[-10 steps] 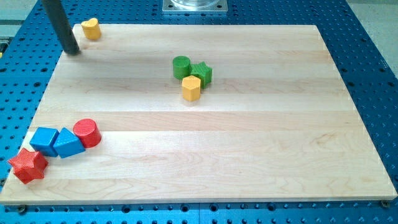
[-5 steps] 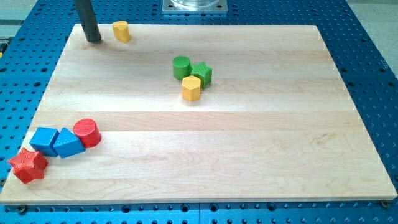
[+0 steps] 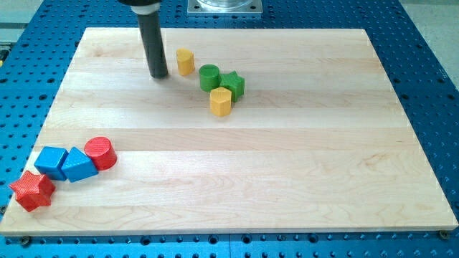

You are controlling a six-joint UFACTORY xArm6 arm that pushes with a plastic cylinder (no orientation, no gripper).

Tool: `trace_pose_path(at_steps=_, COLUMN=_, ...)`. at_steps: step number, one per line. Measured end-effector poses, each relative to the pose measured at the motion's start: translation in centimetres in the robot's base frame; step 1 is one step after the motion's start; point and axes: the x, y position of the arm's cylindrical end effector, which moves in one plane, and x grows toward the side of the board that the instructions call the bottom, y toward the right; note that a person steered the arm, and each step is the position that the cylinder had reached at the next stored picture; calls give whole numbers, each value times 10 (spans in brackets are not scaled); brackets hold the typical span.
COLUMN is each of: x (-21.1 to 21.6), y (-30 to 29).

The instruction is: Pair the green circle and the yellow heart with their respective color blocks

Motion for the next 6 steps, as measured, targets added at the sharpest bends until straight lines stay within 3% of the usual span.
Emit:
trace_pose_path(at_steps=1, x=-51, y=26)
trace_pose_path(at_steps=2, x=-62, y=70)
trace_pose_path(at_steps=3, x=-13, y=76)
trace_pose_path(at_steps=5, x=-76, y=33)
trace_pose_path(at_steps=6, x=-16, y=47)
